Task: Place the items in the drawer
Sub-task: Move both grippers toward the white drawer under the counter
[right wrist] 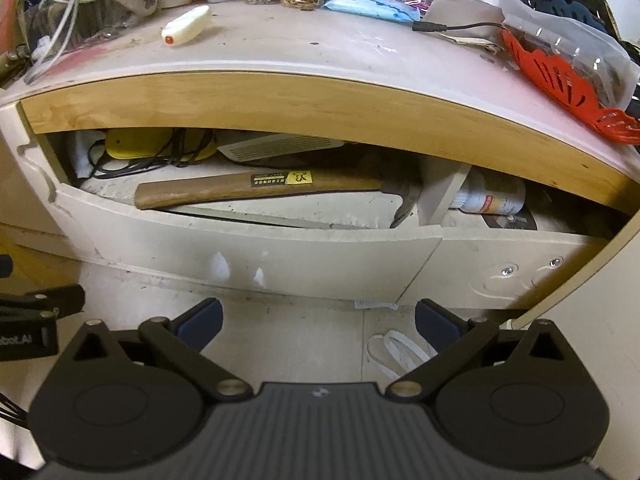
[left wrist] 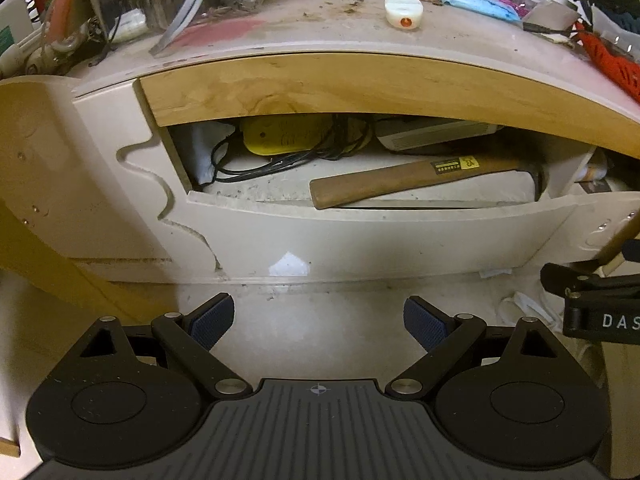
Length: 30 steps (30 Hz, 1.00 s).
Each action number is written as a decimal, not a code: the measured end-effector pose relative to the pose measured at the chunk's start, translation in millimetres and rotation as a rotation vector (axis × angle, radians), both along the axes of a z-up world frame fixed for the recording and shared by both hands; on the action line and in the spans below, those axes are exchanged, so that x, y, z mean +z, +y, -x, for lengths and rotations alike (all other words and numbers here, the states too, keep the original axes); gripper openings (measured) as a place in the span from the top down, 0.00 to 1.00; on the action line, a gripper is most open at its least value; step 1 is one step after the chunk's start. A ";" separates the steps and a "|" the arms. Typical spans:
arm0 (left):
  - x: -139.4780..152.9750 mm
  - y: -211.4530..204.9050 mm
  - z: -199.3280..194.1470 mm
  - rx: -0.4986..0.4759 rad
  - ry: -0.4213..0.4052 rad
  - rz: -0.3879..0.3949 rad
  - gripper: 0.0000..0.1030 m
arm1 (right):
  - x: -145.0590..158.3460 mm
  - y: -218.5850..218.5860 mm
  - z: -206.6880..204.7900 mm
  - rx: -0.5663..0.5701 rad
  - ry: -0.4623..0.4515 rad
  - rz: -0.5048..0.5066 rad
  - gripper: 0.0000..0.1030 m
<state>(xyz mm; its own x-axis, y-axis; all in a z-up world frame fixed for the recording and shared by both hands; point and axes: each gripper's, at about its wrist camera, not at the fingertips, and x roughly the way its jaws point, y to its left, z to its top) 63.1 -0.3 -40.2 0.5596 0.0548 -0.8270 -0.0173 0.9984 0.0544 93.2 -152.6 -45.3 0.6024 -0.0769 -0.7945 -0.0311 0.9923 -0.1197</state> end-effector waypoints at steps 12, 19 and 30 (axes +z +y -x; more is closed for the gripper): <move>-16.7 5.3 -22.0 0.017 -0.003 0.006 0.09 | -18.3 -6.5 -25.0 -0.026 0.001 0.007 0.00; -28.5 12.6 -35.9 0.046 -0.009 0.018 0.09 | -26.6 -2.5 -32.8 -0.002 0.003 0.029 0.00; -42.8 16.9 -53.8 0.055 -0.008 0.017 0.09 | -43.0 -6.1 -49.9 -0.011 0.013 0.060 0.00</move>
